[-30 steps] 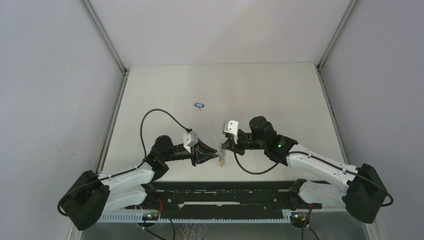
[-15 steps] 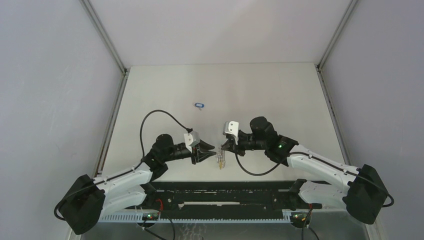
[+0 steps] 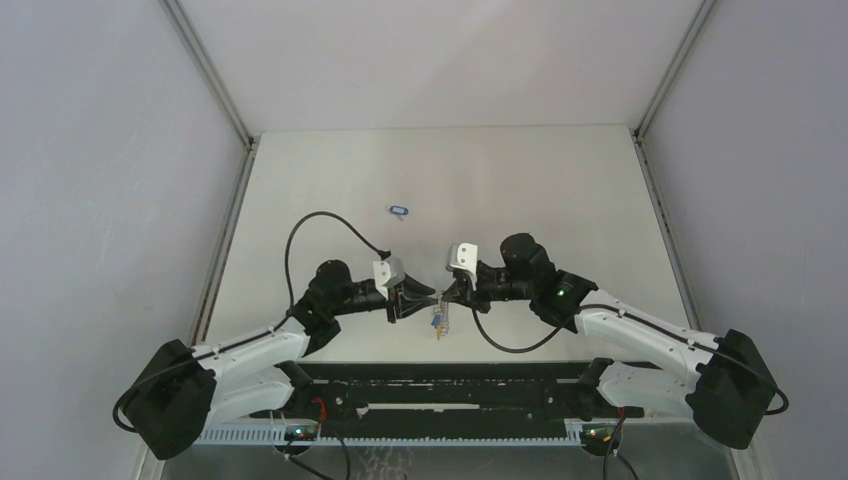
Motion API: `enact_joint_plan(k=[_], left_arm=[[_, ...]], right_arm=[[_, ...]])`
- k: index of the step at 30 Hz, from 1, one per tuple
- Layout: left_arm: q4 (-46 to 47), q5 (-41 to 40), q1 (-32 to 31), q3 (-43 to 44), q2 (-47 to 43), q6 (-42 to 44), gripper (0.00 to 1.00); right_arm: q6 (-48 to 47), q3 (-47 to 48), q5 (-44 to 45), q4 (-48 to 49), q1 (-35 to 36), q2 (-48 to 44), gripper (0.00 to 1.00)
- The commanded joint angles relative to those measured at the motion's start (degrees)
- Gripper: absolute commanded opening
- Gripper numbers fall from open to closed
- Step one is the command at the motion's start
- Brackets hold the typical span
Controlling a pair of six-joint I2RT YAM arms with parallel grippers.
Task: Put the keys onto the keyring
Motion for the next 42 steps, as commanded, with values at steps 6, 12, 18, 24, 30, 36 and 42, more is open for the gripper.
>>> enact_joint_plan(k=[6, 12, 18, 24, 30, 36, 42], left_arm=[[2.16, 3.49, -0.22, 3.94, 1.09, 1.3, 0.26], [2.19, 4.37, -0.24, 4.76, 2.04, 0.93, 0.24], [2.2, 4.83, -0.29, 5.42, 2.61, 1.0, 0.2], [-2.1, 5.29, -0.22, 6.5, 2.5, 2.93, 0.07], [-10.53, 2.3, -0.22, 7.85, -1.23, 6.53, 0.0], [-19.55, -2.24, -0.62, 9.91, -5.44, 9.81, 0.0], [-27.6, -7.2, -3.28, 13.5, -6.54, 12.2, 0.0]], right_arm=[[0.78, 0.27, -1.67, 3.94, -0.4, -1.2, 0.0], [0.79, 0.26, -1.96, 4.25, -0.39, -1.11, 0.0], [0.81, 0.32, -2.26, 4.51, -0.4, -0.76, 0.0], [0.81, 0.26, -2.28, 4.09, -0.56, -1.18, 0.0], [0.81, -0.18, -1.47, 3.87, -0.77, -2.01, 0.0], [1.57, -2.3, -1.01, 5.39, -2.22, -6.1, 0.22], [0.85, -2.38, -2.05, 5.24, -2.51, -7.41, 0.35]])
